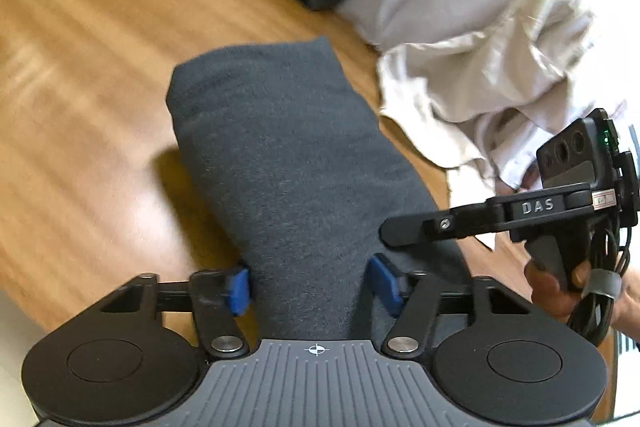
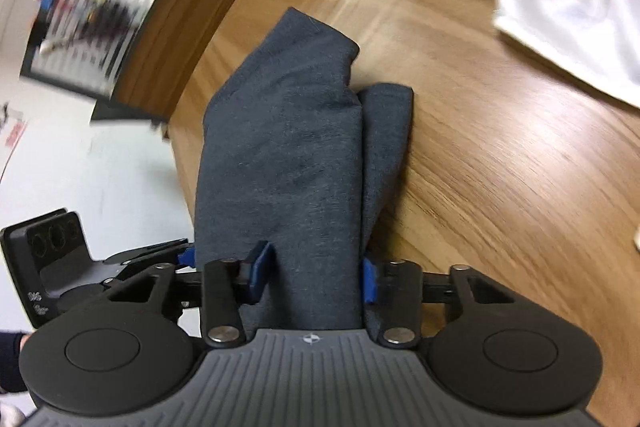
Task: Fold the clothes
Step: 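Grasp the folded trouser bundle with both grippers and lift it, then carry the bundle with both grippers and lower it into the cardboard box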
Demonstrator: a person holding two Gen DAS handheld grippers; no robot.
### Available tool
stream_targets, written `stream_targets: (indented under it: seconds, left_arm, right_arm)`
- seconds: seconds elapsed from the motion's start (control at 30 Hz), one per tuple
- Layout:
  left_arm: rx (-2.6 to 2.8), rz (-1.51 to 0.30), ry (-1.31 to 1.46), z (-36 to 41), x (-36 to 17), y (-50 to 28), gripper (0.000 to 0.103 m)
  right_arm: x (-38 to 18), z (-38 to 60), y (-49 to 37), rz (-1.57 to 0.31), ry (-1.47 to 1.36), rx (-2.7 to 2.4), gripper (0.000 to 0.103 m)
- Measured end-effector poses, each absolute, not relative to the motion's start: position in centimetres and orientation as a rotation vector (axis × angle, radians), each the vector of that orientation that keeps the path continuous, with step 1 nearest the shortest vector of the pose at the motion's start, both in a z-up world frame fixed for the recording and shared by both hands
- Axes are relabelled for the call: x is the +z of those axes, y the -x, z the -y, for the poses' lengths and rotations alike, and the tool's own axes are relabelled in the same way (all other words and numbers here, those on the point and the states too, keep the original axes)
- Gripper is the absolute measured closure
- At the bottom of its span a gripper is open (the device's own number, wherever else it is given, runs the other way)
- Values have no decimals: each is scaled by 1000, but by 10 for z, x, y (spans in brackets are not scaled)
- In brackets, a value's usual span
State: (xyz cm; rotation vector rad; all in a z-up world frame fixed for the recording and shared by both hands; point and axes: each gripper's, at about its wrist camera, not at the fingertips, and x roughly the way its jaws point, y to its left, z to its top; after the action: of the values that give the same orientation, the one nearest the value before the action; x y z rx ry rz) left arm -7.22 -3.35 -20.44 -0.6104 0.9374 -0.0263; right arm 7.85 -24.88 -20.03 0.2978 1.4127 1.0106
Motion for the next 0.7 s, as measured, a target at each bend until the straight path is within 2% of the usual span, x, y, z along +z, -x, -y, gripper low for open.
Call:
stream_targets:
  seconds: [0.07, 0.33, 0.53, 0.7]
  left_arm:
    - [-84, -960, 575, 35, -197, 59, 45]
    - [-444, -977, 319, 72, -144, -3, 44]
    - [-809, -964, 122, 147, -99, -37, 44]
    - [-1111, -953, -22, 232, -75, -28, 44]
  right_arm:
    - [-192, 262, -68, -1379, -355, 938, 62]
    - [-135, 339, -7, -1127, -581, 570, 63]
    - [-88, 409, 70, -905, -740, 241, 63]
    - [-59, 462, 153, -741, -839, -41, 63]
